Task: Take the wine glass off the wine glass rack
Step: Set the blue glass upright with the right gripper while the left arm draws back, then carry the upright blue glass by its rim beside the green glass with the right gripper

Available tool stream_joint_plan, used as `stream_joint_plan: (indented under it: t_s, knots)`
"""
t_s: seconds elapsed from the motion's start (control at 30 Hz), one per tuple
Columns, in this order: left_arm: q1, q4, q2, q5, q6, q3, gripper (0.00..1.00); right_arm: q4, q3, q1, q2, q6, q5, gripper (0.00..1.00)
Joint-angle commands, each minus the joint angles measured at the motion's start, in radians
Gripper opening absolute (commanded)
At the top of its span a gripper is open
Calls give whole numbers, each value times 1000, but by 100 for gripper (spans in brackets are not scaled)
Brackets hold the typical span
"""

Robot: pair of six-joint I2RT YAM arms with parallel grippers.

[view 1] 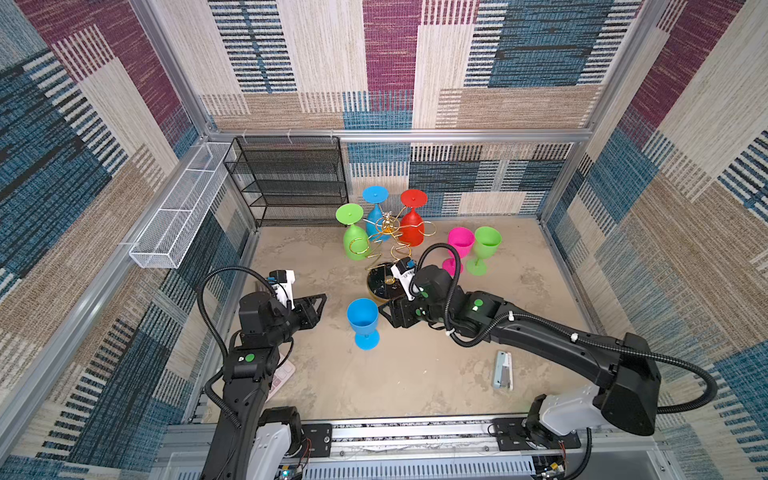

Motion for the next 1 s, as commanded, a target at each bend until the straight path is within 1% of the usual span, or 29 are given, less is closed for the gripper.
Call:
stream_joint_plan:
  t_s: [0.0,0.1,0.27,0.4,0.53,0.8,0.97]
  knots:
    - [1,21,-7,-84,-5,9,43,-53,55,32,43,54,111,71]
    - [1,28,-3,-118,5,23,45,-111,110,57,95,68,178,71]
    - [2,32,-14,-189,35,30,47,-161,178,83,168,78,211,71]
    - [3,27,-32,-241,62,23,48,-214,233,109,233,87,243,66]
    - [3,23,-48,-254,73,22,49,-216,254,113,267,94,242,57]
    - [4,1,-75,-273,84,23,51,-239,294,115,317,94,237,33]
    - [4,-11,-84,-289,84,23,52,-254,301,116,314,94,238,18]
